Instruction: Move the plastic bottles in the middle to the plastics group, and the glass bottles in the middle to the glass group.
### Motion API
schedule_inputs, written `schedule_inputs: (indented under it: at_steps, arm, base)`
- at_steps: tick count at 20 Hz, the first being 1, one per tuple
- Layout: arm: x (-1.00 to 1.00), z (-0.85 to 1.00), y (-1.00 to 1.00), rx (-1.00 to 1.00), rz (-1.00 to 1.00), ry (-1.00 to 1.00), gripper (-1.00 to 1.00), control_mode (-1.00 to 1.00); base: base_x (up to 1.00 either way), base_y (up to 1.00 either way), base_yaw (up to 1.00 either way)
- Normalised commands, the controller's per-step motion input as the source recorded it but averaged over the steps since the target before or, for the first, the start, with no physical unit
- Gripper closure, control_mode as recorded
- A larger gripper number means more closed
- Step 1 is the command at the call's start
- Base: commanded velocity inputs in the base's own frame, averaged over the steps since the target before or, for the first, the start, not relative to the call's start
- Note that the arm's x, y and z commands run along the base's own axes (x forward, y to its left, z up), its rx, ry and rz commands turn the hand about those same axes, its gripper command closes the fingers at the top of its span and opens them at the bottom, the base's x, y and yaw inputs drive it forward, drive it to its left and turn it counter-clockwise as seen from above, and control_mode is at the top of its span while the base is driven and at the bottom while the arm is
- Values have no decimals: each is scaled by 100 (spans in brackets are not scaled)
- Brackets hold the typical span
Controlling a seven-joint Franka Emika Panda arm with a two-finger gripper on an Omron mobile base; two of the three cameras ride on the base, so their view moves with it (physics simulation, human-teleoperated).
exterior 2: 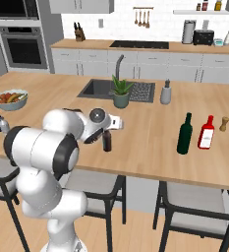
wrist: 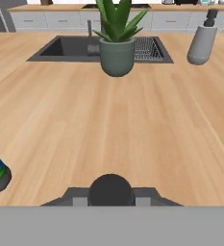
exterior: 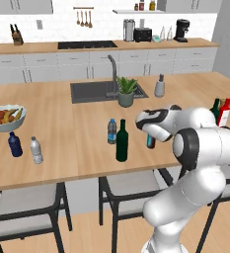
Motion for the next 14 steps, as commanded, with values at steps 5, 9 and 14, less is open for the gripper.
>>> schedule_inputs:
  at_steps: [5, 9, 14]
  arm:
    - [-54, 38, -80, 0, -5, 0, 100, -100]
    - [-56, 37, -91, 0, -16, 2, 100, -100]
    - [-32, 19, -86, 0, -19, 6, 100, -100]
  base:
    - [0, 0, 0]
    - [0, 0, 0]
    - [0, 0, 0]
